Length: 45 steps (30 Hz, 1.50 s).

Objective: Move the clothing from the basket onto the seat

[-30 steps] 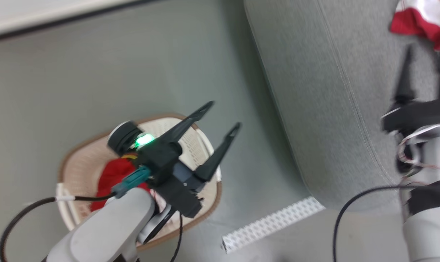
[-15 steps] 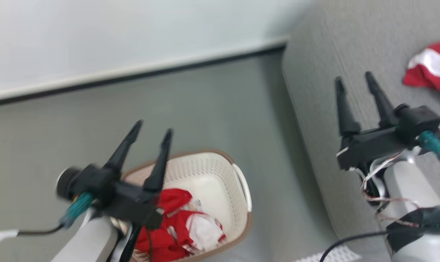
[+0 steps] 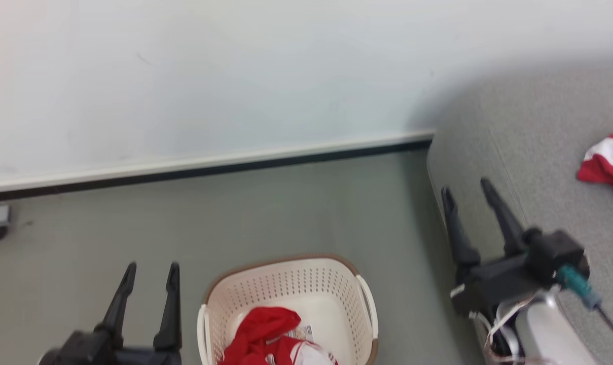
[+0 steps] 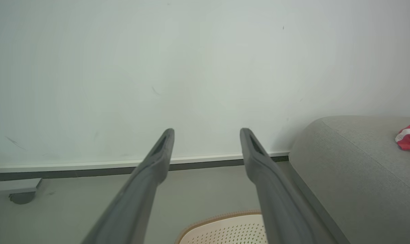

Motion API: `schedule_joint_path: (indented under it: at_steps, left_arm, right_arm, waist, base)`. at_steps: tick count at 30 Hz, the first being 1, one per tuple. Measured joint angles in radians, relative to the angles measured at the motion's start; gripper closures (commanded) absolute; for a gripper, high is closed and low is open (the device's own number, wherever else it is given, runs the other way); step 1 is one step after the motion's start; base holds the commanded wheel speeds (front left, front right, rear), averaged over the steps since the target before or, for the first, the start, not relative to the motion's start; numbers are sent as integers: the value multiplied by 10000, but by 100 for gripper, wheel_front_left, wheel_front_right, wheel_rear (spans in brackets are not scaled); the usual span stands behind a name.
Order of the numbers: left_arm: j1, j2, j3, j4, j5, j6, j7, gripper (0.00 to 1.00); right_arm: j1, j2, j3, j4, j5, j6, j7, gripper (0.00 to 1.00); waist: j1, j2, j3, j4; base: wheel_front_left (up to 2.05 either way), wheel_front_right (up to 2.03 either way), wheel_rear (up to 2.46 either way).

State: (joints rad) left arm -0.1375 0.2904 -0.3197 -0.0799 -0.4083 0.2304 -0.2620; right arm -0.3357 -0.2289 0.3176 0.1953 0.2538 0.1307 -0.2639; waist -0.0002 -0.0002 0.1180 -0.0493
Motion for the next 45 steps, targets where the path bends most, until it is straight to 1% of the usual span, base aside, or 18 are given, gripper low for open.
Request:
schedule_joint_path:
  at_steps: [6,10,13,14,15,16,20,27,35,45]
  left_arm:
    - [1341,-593,955,-426,842,-215,0,0]
    - [1933,-1005,1530,-731,1285,-504,0,0]
    - [2355,-1248,1996,-729,1530,-713,0,0]
    - [2355,-1248,1996,-729,1530,-713,0,0]
    - [2522,-1446,2253,-702,1616,-940,0,0]
    - [2599,-1532,2372,-673,1664,-1062,0,0]
    - [2793,-1753,2671,-441,1929,-1613,0,0]
    - [2802,-2050,3085,-136,2320,-2207,0,0]
    - [2795,-2274,3302,-6,2610,-2550,0,0]
    - [2797,-2366,3407,56,2650,-2729,0,0]
  right_arm:
    - [1181,184,128,-416,-142,0,0,0]
    - [1881,378,-104,-571,-217,0,0,0]
    - [2379,545,-105,-708,-445,0,-2,0]
    - [2379,545,-105,-708,-445,0,-2,0]
    - [2649,637,-138,-788,-571,0,0,0]
    - [2766,679,-169,-807,-673,0,0,0]
    - [3111,834,-188,-907,-882,0,0,0]
    - [3295,938,-109,-907,-945,0,0,0]
    - [3452,999,-56,-871,-943,0,0,0]
    - [3454,988,-4,-828,-915,0,0,0]
  waist:
    - [0,0,-732,239]
    - [0,0,-1093,345]
    - [0,0,-1305,393]
    - [0,0,-1305,393]
    - [0,1,-1412,405]
    - [0,1,-1453,406]
    - [1,1,-1539,360]
    - [1,2,-1585,238]
    - [2,2,-1606,186]
    - [2,2,-1570,229]
  base:
    - [0,0,0]
    - [0,0,0]
    - [0,0,0]
    - [0,0,0]
    - [0,0,0]
    - [0,0,0]
    - [0,0,0]
    - [0,0,0]
    - [0,0,0]
    - [0,0,0]
